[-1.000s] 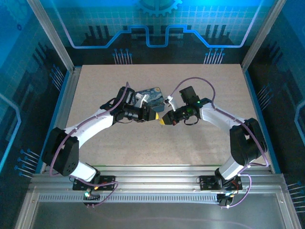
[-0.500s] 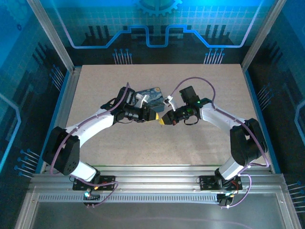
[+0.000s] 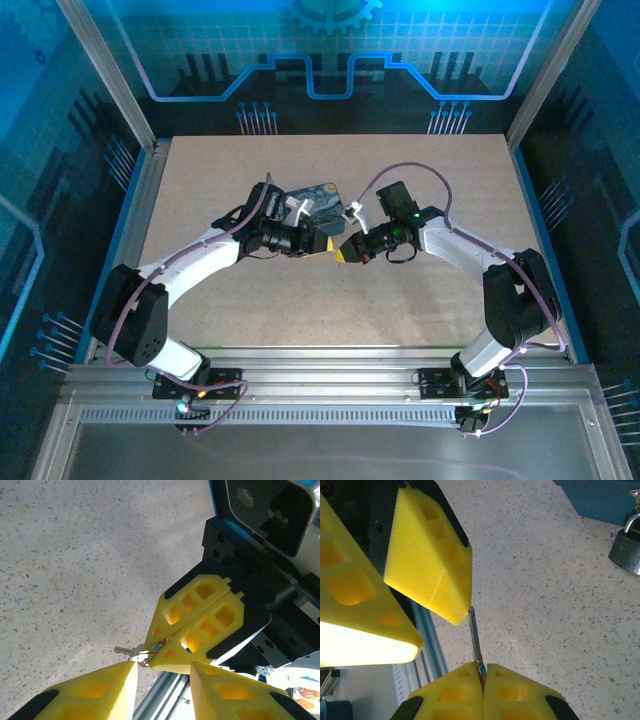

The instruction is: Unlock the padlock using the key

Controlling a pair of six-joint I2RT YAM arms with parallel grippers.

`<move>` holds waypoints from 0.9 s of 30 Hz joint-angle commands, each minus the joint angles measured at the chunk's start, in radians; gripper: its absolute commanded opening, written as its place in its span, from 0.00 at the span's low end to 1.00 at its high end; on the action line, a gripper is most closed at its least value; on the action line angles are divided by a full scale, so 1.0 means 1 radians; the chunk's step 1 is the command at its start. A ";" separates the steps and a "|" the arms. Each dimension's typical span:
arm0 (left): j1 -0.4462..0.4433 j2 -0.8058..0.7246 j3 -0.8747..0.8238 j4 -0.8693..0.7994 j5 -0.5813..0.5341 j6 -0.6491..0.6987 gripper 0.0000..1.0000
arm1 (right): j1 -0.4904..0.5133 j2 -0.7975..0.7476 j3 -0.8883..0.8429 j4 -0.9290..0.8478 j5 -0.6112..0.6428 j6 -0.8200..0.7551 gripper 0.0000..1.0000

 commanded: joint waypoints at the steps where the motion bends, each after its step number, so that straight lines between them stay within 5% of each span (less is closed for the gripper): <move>1: -0.006 0.019 0.000 0.019 -0.026 -0.013 0.35 | 0.026 -0.036 -0.006 -0.002 -0.054 -0.028 0.04; 18: 0.005 -0.011 0.001 -0.045 -0.133 0.024 0.42 | 0.033 -0.030 0.005 -0.041 -0.080 -0.059 0.04; 27: 0.041 -0.045 -0.055 0.050 -0.072 -0.037 0.33 | 0.029 -0.008 0.017 -0.043 -0.082 -0.041 0.04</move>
